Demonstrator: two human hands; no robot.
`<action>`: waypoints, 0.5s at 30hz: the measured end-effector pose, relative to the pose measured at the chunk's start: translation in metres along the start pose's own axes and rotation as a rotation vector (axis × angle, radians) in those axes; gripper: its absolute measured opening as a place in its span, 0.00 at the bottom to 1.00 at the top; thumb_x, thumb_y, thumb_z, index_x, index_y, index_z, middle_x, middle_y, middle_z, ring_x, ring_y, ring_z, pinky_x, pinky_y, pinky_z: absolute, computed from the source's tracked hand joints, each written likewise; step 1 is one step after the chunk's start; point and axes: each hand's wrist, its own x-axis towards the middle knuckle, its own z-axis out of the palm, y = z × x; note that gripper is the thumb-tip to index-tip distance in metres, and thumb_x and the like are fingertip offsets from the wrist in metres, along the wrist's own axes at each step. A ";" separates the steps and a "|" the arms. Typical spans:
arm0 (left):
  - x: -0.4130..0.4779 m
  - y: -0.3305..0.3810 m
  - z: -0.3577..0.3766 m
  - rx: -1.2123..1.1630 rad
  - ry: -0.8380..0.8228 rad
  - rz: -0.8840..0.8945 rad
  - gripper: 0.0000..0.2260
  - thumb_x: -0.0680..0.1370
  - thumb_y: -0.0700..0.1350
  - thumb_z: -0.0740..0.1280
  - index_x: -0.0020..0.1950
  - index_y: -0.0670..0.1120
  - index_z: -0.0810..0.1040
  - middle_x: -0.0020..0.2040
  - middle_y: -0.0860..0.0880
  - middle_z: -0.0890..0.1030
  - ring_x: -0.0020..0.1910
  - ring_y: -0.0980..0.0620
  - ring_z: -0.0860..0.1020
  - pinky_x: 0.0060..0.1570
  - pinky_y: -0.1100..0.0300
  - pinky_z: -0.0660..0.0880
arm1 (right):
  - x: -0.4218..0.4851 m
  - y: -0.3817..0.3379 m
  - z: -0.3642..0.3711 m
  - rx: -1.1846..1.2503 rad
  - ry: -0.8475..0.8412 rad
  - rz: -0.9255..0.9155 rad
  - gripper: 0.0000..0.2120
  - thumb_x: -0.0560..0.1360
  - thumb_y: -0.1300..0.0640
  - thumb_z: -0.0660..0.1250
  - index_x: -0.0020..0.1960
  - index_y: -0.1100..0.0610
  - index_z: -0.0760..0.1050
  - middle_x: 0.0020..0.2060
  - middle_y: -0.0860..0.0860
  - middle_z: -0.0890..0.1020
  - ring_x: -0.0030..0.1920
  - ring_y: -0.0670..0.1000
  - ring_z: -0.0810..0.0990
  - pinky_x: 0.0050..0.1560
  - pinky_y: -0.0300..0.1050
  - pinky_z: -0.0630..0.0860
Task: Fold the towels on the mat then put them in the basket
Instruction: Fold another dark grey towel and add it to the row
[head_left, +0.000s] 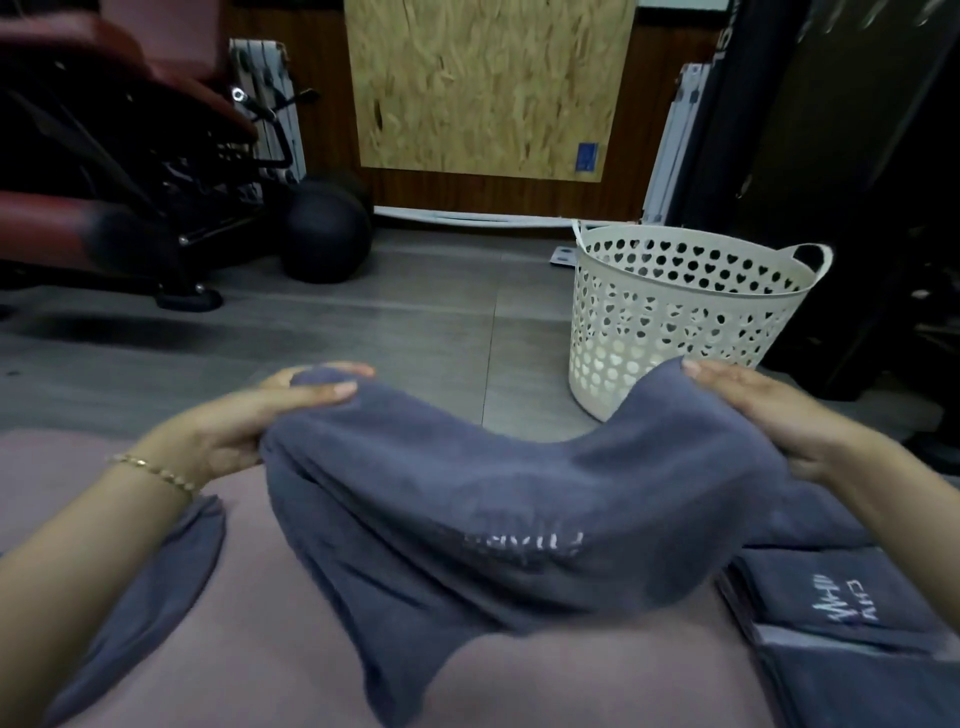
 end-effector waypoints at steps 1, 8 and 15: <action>-0.002 0.007 -0.002 -0.087 0.050 0.013 0.29 0.48 0.58 0.83 0.46 0.50 0.85 0.49 0.48 0.85 0.40 0.57 0.83 0.33 0.67 0.77 | -0.002 -0.007 0.002 0.050 0.019 -0.007 0.25 0.54 0.43 0.79 0.46 0.53 0.79 0.38 0.44 0.84 0.39 0.41 0.82 0.36 0.32 0.77; 0.024 -0.027 -0.009 -0.019 0.184 -0.005 0.22 0.52 0.63 0.78 0.36 0.50 0.85 0.50 0.44 0.84 0.34 0.61 0.82 0.38 0.71 0.78 | 0.008 0.024 0.008 0.098 0.131 0.049 0.12 0.77 0.53 0.62 0.50 0.58 0.80 0.39 0.48 0.85 0.39 0.44 0.83 0.36 0.35 0.78; 0.054 -0.131 -0.022 0.818 0.220 0.050 0.07 0.69 0.44 0.77 0.33 0.51 0.81 0.32 0.55 0.83 0.33 0.60 0.77 0.37 0.65 0.73 | 0.024 0.136 0.004 -0.594 0.223 0.085 0.13 0.80 0.54 0.60 0.38 0.57 0.65 0.27 0.51 0.69 0.29 0.47 0.69 0.33 0.42 0.68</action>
